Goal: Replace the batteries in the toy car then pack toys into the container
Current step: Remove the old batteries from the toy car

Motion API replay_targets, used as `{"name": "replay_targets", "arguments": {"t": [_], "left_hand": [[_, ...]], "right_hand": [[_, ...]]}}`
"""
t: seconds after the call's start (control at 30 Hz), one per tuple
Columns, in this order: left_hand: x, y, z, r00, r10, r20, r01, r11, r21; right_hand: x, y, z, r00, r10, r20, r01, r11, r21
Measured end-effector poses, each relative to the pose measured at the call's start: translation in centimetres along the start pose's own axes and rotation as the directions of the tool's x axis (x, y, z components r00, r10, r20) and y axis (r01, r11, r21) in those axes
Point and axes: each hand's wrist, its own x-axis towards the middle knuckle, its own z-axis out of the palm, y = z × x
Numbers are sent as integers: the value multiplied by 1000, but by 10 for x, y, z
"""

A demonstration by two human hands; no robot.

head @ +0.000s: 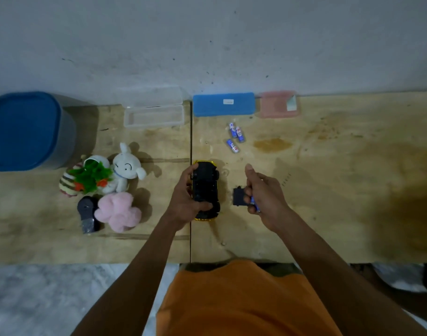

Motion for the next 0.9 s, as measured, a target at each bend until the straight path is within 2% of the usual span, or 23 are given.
{"name": "replay_targets", "arguments": {"t": [0.13,0.3,0.63,0.7,0.77,0.83,0.9], "left_hand": [[-1,1,-3,1000,-3,-19,5,994,109],[-2,4,-6,1000,17,-13,-13,960,279],[2,-4,-17,999,-8,46,-11,919,395],[-2,2,-15,999,28,-16,-20,918,395],[-8,15,-8,984,99,-146,-29,908,419],[-8,33,4,942,226,-248,-95,890,447],[6,51,23,906,306,-294,-151,880,451]], "right_hand": [[11,-4,-7,998,23,56,-21,999,-36],[12,-3,-11,999,40,31,-40,999,-21],[-9,-1,-29,988,-7,-152,23,994,104],[-7,-5,-38,985,-20,-174,40,993,113],[0,-11,-50,981,-37,-191,56,993,100],[12,-21,-62,976,-47,-214,69,993,95],[29,-37,-75,973,-55,-225,76,993,90]]}}
